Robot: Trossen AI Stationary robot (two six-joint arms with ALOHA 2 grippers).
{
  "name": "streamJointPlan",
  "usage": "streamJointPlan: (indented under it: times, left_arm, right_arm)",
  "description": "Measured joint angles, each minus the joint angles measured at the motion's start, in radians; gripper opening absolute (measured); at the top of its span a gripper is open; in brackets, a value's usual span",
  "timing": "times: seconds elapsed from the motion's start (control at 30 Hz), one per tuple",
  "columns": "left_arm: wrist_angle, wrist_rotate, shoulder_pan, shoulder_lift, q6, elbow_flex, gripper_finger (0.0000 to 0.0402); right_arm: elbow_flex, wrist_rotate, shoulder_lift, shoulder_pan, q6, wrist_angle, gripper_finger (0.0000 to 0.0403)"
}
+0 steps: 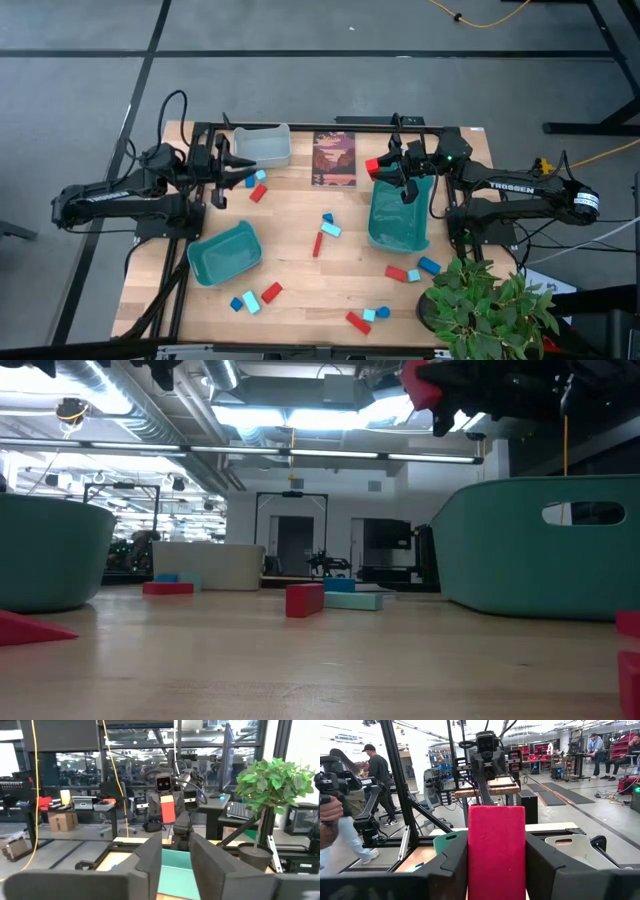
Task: Sort & place blocks by color
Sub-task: Put the red block into the gray bin
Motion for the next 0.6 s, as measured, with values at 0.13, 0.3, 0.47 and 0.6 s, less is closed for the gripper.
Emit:
streamJointPlan:
  times: [0.13,0.3,0.47,0.6]
  left_arm:
    - [0.000,-0.004,0.000,0.001,-0.007,0.000,0.0123]
    - [0.000,-0.005,0.000,0.001,-0.006,0.000,0.0132]
    - [0.010,-0.022,0.001,0.033,-0.006,0.000,0.0132]
    - [0.060,-0.027,0.001,0.117,-0.011,-0.001,0.0132]
  right_arm:
    - [0.000,0.000,0.000,0.000,0.000,0.000,0.0138]
    - [0.000,0.007,0.000,0.000,0.004,-0.002,0.0138]
    - [0.000,0.105,0.018,0.011,-0.002,0.001,0.0138]
    - [0.000,0.113,0.048,0.013,0.005,0.043,0.0138]
